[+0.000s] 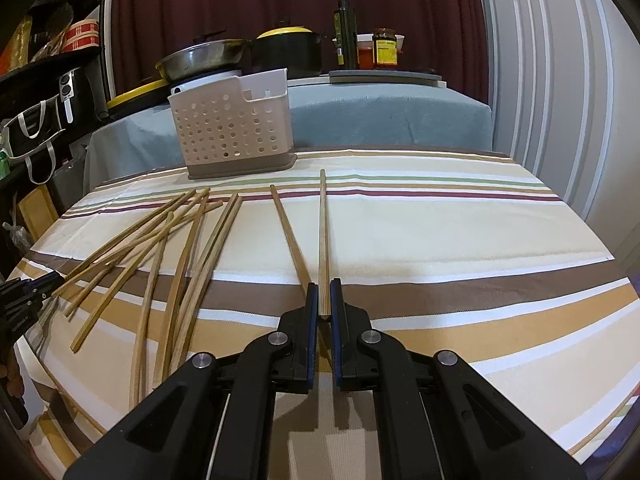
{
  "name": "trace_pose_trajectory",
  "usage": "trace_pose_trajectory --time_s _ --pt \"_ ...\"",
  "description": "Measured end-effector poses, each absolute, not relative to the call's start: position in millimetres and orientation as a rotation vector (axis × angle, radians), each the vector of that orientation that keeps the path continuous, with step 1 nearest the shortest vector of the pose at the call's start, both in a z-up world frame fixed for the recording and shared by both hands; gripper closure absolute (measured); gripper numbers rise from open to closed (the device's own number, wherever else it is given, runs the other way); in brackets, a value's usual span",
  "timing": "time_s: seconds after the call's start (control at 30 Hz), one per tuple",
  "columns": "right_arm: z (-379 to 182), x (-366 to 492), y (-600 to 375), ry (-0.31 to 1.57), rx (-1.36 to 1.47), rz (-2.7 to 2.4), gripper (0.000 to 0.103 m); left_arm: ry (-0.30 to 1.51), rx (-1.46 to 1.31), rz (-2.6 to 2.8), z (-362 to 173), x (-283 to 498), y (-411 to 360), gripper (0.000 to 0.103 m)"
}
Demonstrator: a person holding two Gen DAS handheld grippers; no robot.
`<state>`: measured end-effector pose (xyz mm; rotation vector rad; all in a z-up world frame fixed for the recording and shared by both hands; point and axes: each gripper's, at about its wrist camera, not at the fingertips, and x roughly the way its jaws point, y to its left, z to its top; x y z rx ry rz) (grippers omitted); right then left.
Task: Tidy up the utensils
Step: 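Grasp a second wooden chopstick with the left tool while the right tool holds its chopstick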
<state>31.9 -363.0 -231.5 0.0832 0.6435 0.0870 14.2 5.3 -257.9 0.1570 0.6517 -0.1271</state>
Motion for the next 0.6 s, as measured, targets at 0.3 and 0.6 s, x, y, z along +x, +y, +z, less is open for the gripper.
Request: trace_pose_trajectory --time_s 0.3,0.6 --pt "-205.9 23.1 -359.1 0.571 0.066 0.08 0.096 0.591 0.143 -0.095 -234.3 11.0 11.8 0.096" --pt "-197.8 24.2 -356.3 0.548 0.062 0.081 0.096 0.567 0.157 -0.095 -222.6 8.3 12.0 0.093"
